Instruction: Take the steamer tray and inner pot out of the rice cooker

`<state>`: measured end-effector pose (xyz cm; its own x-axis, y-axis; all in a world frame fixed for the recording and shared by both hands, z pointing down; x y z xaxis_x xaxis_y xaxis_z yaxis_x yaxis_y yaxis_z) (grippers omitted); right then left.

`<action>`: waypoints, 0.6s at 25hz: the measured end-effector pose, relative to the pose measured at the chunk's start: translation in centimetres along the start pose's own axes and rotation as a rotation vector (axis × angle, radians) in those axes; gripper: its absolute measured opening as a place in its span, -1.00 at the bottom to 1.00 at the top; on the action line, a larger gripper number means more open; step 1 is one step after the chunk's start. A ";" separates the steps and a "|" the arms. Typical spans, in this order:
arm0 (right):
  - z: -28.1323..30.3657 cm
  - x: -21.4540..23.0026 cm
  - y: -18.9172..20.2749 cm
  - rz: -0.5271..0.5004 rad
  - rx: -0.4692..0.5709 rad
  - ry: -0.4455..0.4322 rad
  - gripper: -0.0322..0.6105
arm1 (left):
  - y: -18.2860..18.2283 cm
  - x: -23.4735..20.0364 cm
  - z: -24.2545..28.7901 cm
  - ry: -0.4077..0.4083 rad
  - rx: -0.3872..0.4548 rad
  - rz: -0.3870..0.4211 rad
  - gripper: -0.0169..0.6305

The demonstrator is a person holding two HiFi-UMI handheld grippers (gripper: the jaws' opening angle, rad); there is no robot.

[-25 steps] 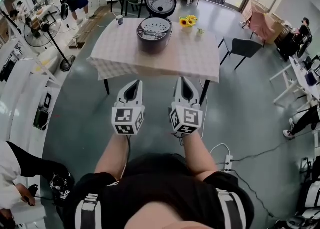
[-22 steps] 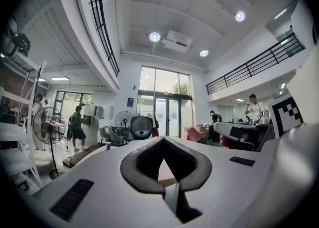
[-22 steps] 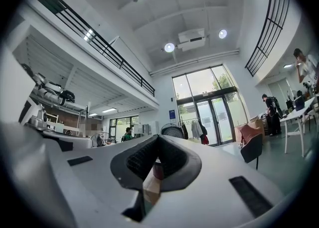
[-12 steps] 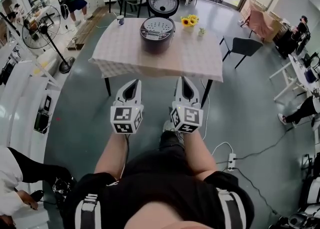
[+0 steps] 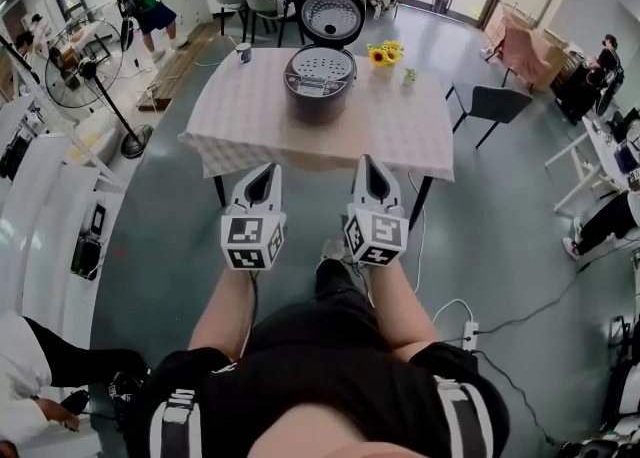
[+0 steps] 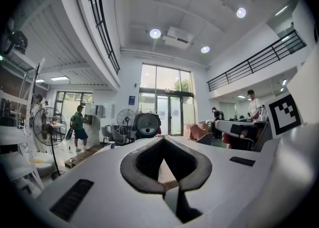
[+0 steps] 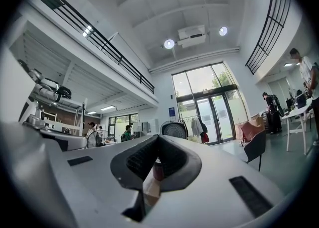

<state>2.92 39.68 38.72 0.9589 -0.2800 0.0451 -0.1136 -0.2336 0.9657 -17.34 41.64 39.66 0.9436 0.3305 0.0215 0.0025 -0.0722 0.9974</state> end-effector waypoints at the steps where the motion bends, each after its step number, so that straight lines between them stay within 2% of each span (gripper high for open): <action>1: 0.9 0.3 0.4 0.000 -0.003 -0.001 -0.89 | 0.2 -0.4 1.0 0.000 -0.002 -0.001 -0.94; 7: 8.4 2.6 3.2 0.010 -0.019 -0.003 -0.89 | 1.2 -3.2 8.7 -0.004 -0.018 0.007 -0.94; 15: 20.5 8.4 6.4 0.034 -0.047 0.019 -0.89 | 2.0 -6.5 21.9 -0.002 -0.049 0.012 -0.94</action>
<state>4.95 16.71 40.00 0.9595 -0.2692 0.0826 -0.1343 -0.1798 0.9745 -16.22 18.69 40.03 0.9442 0.3278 0.0330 -0.0245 -0.0299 0.9993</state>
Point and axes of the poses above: the fingertips, and each gripper's own axes: z forward along the fingers, x to its right, y out of its underside, the point moved 5 cm from there along -z, backward along the fingers, and after that the axes turned 5 degrees about x, right-handed, at the moved point
